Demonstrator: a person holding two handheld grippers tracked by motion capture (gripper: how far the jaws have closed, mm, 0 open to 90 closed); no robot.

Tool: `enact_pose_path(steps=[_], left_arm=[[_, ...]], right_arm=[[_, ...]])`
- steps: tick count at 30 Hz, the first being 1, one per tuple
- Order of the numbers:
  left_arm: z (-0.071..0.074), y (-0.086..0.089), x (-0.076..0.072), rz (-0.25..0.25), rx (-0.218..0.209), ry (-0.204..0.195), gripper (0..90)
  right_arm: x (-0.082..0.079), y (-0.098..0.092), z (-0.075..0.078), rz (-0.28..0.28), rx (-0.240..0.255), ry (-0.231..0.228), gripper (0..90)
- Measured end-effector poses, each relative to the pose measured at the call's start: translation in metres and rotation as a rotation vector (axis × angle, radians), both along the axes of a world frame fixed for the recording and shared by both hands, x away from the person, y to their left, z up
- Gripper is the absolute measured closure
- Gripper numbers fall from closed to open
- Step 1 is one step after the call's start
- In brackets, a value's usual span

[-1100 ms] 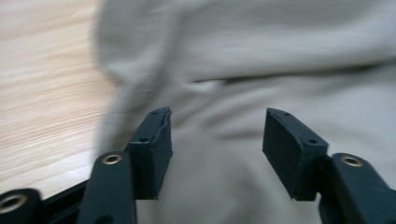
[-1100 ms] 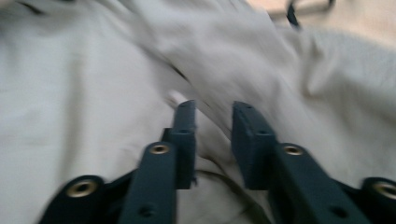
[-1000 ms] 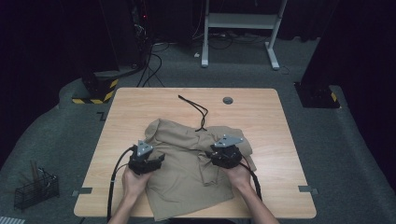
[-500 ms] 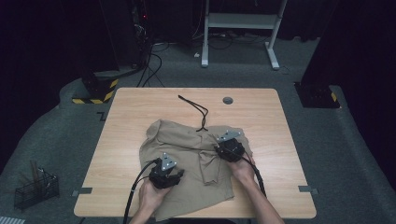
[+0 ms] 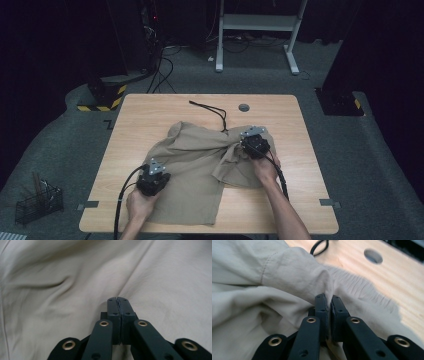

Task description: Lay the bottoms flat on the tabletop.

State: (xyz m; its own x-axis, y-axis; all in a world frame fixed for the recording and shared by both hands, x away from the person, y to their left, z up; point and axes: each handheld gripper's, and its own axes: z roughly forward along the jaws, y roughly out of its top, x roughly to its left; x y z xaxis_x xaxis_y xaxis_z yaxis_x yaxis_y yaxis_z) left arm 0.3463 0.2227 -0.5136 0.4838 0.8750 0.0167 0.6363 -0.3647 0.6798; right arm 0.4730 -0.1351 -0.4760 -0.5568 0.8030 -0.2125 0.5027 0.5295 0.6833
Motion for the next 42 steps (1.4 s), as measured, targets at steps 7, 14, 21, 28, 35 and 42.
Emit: enact_pose_path(steps=[7, 14, 21, 28, 35, 42], left_arm=[[0.001, -0.008, -0.007, -0.022, -0.046, -0.011, 48.9], [-0.005, -0.047, -0.001, -0.092, 0.004, -0.048, 40.8], [-0.002, -0.041, 0.007, -0.122, -0.002, -0.037, 76.6], [0.003, -0.026, -0.006, -0.136, 0.044, -0.054, 89.0], [0.004, -0.017, -0.006, -0.096, 0.015, -0.06, 82.2], [-0.004, -0.029, -0.001, -0.074, -0.015, -0.062, 47.8]], right_arm=[[-0.018, 0.009, 0.004, 0.056, 0.135, -0.005, 58.7], [-0.055, 0.024, 0.001, 0.176, 0.138, -0.004, 50.3], [-0.056, 0.034, -0.019, 0.182, 0.037, 0.02, 70.3], [-0.021, 0.038, -0.027, 0.087, -0.105, -0.034, 87.0], [-0.001, 0.023, -0.013, -0.009, -0.018, -0.047, 77.1], [-0.04, 0.011, 0.005, 0.08, 0.179, -0.038, 52.7]])
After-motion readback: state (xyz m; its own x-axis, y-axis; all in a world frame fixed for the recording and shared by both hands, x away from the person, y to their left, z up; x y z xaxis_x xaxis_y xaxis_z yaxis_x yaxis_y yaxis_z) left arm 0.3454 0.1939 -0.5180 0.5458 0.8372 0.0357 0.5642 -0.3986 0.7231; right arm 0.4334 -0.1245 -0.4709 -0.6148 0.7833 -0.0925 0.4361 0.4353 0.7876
